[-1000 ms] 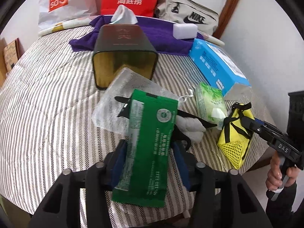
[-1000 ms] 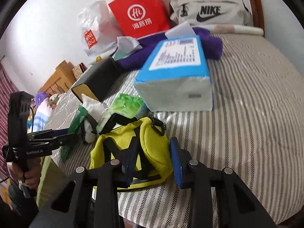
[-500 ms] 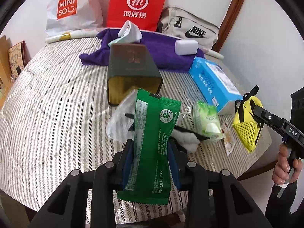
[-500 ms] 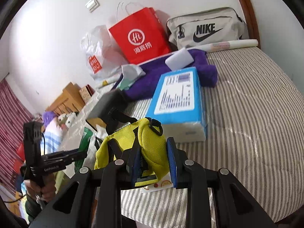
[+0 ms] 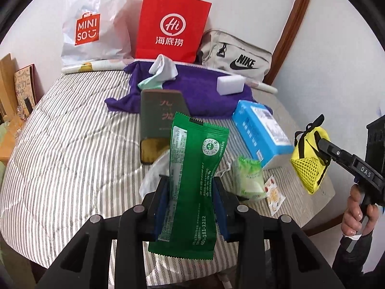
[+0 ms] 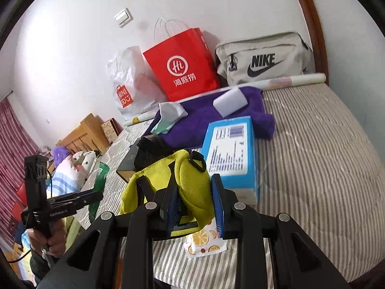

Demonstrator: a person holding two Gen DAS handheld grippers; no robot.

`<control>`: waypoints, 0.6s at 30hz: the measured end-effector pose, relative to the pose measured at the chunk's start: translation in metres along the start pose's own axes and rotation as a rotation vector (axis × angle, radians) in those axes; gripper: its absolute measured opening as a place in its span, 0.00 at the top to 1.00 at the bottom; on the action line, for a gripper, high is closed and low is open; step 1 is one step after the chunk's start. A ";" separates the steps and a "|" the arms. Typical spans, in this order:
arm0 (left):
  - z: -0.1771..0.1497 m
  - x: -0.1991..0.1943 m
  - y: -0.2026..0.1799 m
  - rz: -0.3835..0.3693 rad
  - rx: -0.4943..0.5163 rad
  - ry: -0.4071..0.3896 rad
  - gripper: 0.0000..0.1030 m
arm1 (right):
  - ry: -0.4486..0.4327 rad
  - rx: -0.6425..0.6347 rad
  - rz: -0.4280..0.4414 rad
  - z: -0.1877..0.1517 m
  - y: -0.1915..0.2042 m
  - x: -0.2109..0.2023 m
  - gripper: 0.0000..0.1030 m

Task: Organize soft objects
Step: 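Carry the green packet and yellow pouch onto the purple towel and open both grippers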

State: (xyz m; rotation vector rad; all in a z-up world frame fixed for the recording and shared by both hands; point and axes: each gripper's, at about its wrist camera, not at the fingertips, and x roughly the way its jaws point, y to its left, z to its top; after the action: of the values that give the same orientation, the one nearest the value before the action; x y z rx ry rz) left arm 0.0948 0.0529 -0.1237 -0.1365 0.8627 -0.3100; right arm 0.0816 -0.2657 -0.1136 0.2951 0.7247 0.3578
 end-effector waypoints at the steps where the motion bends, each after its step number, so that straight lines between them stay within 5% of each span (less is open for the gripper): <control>1: 0.003 -0.001 0.001 -0.007 -0.004 -0.002 0.68 | -0.006 -0.007 0.000 0.002 0.001 -0.001 0.74; 18: 0.043 0.020 0.011 0.002 -0.014 -0.004 0.68 | -0.019 -0.013 -0.029 0.048 -0.014 0.027 0.74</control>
State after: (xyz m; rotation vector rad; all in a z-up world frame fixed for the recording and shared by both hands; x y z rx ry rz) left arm 0.1424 0.0566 -0.1132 -0.1493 0.8610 -0.3021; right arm 0.1362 -0.2740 -0.1002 0.2749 0.7068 0.3316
